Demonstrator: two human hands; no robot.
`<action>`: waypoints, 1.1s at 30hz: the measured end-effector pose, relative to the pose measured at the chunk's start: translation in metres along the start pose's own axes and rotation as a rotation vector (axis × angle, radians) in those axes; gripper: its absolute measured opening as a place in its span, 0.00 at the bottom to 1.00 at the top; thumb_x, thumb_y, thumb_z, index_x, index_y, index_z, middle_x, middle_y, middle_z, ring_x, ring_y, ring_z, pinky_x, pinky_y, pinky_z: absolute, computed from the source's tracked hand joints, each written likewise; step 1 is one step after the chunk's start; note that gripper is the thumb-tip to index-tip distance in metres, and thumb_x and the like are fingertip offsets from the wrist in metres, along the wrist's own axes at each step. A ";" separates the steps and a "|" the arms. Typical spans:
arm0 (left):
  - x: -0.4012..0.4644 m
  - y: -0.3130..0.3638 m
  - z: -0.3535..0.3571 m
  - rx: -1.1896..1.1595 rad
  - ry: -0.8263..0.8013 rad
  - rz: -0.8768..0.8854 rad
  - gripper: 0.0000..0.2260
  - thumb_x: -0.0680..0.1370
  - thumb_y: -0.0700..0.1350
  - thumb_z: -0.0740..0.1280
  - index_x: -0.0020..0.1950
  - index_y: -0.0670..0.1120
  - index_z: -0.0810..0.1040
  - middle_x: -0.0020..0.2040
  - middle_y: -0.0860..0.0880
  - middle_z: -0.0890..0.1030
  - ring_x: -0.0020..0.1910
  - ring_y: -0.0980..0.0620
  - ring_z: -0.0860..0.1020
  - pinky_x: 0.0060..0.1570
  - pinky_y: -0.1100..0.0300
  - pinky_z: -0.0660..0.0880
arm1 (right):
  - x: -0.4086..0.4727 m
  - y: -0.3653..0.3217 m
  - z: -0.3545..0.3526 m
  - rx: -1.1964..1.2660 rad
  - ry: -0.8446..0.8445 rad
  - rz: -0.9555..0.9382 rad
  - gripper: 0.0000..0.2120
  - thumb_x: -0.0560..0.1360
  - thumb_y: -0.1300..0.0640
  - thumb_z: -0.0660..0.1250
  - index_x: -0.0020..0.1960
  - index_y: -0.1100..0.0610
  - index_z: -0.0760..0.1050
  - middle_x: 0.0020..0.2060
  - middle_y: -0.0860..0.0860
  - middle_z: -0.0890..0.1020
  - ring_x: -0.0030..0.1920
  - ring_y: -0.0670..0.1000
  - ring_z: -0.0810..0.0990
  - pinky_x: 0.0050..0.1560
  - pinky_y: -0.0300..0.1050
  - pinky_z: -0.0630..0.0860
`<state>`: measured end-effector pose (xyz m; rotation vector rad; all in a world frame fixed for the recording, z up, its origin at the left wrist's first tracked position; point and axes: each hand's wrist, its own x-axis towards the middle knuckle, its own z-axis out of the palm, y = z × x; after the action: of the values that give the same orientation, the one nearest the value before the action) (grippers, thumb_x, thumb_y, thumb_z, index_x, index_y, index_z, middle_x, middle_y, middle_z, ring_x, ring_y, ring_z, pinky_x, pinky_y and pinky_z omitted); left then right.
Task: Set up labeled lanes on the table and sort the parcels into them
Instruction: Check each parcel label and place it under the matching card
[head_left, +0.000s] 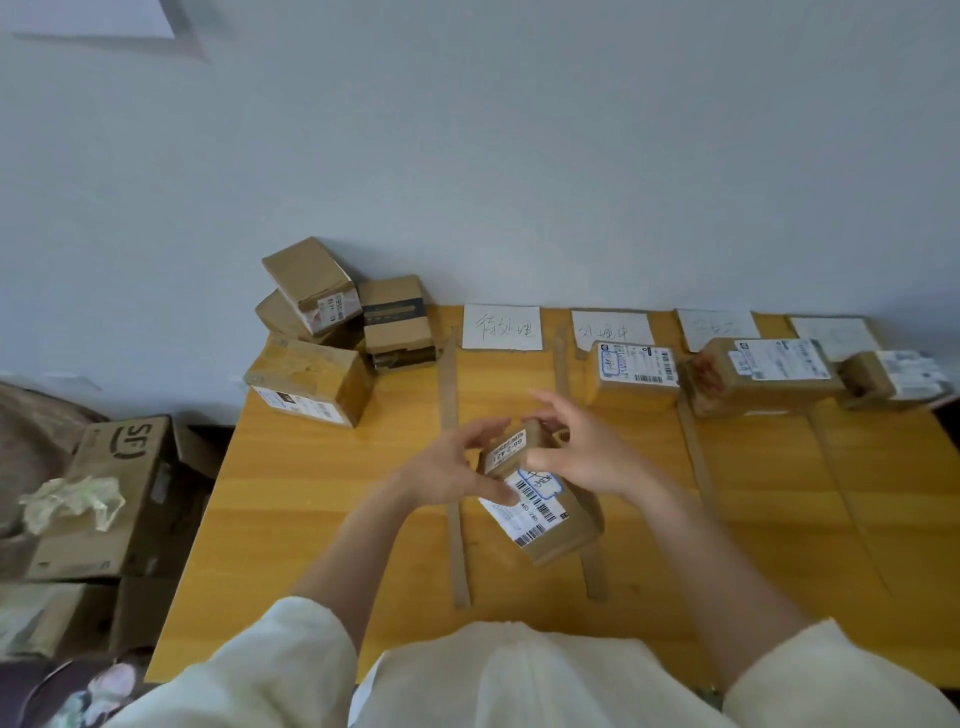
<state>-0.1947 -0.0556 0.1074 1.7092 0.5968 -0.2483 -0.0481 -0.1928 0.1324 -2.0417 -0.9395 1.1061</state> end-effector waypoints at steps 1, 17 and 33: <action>0.002 0.001 0.004 -0.017 -0.012 -0.007 0.40 0.65 0.43 0.80 0.73 0.54 0.66 0.65 0.55 0.75 0.66 0.55 0.71 0.62 0.58 0.71 | 0.000 -0.001 -0.002 0.008 -0.016 -0.010 0.39 0.70 0.55 0.72 0.76 0.44 0.58 0.65 0.39 0.72 0.65 0.44 0.71 0.52 0.36 0.71; 0.016 -0.007 0.022 -0.665 0.328 -0.252 0.36 0.65 0.54 0.79 0.69 0.47 0.70 0.52 0.49 0.85 0.55 0.52 0.82 0.56 0.49 0.79 | -0.017 0.050 0.009 0.720 0.371 0.345 0.46 0.65 0.37 0.74 0.76 0.53 0.61 0.68 0.50 0.72 0.64 0.51 0.75 0.64 0.53 0.74; 0.022 -0.003 0.036 -0.625 0.215 -0.236 0.33 0.67 0.66 0.72 0.67 0.51 0.73 0.58 0.53 0.82 0.60 0.53 0.78 0.60 0.49 0.76 | -0.017 0.050 0.030 1.089 0.283 0.330 0.25 0.72 0.45 0.73 0.64 0.54 0.74 0.59 0.53 0.81 0.60 0.51 0.80 0.61 0.49 0.77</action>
<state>-0.1725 -0.0839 0.0862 1.0664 0.9264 -0.0310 -0.0669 -0.2290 0.0866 -1.3580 0.1844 1.0895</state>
